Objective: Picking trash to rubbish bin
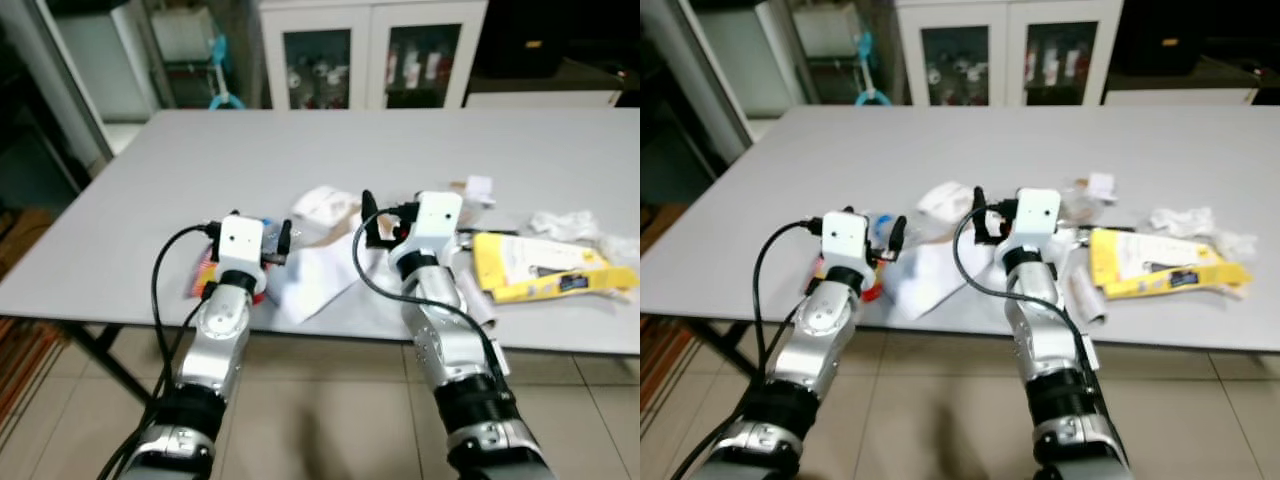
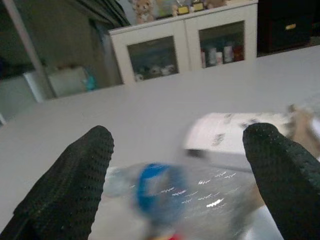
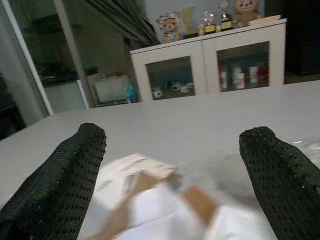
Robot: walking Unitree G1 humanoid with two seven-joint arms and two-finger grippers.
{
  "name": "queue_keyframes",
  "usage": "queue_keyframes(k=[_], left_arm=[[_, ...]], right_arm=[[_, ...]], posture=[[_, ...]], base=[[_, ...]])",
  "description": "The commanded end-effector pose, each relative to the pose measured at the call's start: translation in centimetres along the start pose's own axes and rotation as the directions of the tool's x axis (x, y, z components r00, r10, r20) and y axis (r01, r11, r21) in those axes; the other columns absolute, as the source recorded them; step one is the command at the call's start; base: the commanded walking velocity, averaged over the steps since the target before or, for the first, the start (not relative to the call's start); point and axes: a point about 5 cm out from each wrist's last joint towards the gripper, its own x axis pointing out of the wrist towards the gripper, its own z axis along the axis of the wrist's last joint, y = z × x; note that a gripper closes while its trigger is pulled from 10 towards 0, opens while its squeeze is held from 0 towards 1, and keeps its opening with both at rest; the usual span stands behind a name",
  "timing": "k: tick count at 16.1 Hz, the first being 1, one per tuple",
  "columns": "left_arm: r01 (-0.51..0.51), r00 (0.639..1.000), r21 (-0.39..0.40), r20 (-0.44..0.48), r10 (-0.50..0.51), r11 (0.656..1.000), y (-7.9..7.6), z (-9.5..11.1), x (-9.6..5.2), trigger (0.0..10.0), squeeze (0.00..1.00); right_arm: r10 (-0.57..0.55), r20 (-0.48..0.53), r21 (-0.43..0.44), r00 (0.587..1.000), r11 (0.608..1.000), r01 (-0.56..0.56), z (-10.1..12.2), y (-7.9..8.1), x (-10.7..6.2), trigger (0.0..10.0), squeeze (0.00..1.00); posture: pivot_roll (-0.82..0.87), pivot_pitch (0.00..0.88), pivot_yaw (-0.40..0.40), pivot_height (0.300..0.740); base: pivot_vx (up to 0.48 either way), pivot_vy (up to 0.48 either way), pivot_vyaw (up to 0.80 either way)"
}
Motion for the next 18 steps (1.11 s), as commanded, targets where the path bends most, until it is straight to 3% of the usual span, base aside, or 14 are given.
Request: queue_keyframes(k=[1,7,9,11,13,14,17,18], left_arm=[[-0.009,1.0,0.017,0.02,0.009,1.0,0.5,0.5,0.2,10.0,0.0],[-0.012,0.999,0.021,0.051,0.011,1.0,0.6,1.1,0.4,10.0,0.0],[0.008,0.997,0.057,0.074,-0.012,0.998,1.1,2.0,0.9,10.0,0.0],[0.009,0.995,0.122,0.098,-0.021,0.992,2.7,3.5,1.9,10.0,0.0],[-0.064,0.992,0.182,0.116,0.044,0.981,4.8,5.1,2.7,10.0,0.0],[-0.11,0.988,0.175,0.124,0.089,0.978,5.7,5.8,2.8,10.0,0.0],[-0.156,0.984,-0.117,0.063,0.164,0.981,6.0,5.3,2.2,10.0,0.0],[-0.208,0.978,-0.264,-0.035,0.206,0.942,5.9,3.8,1.8,10.0,0.0]], right_arm=[[0.008,0.005,0.002,1.0,1.0,-0.008,0.4,0.4,0.3,10.0,0.0],[0.009,0.004,0.003,1.0,1.0,-0.009,0.3,0.4,0.3,10.0,0.0],[0.011,0.003,0.004,1.0,1.0,-0.011,0.3,0.5,0.3,10.0,0.0],[0.012,0.001,0.005,1.0,1.0,-0.012,0.2,0.6,0.2,10.0,0.0],[0.013,0.0,0.007,1.0,1.0,-0.013,0.2,0.6,0.2,10.0,0.0],[0.015,0.0,0.007,1.0,1.0,-0.015,0.2,0.7,0.1,10.0,0.0],[0.02,-0.002,0.009,1.0,1.0,-0.02,0.1,0.8,0.1,10.0,0.0],[0.02,-0.003,0.009,1.0,1.0,-0.02,0.1,0.8,0.2,10.0,0.0]], posture=[[0.04,0.0,0.064,0.74],[0.05,0.0,0.064,0.74],[0.05,0.0,0.065,0.74],[0.05,0.0,0.068,0.74],[0.06,0.0,0.071,0.74],[0.06,0.0,0.071,0.74],[0.06,0.005,0.072,0.74],[0.06,0.007,0.071,0.74]], base=[[0.394,0.0,0.0],[0.0,0.0,0.0],[0.0,0.0,0.0],[0.0,0.0,0.0],[0.0,0.0,0.0],[0.0,0.0,0.0],[0.0,0.0,0.0],[0.0,0.0,0.0]])
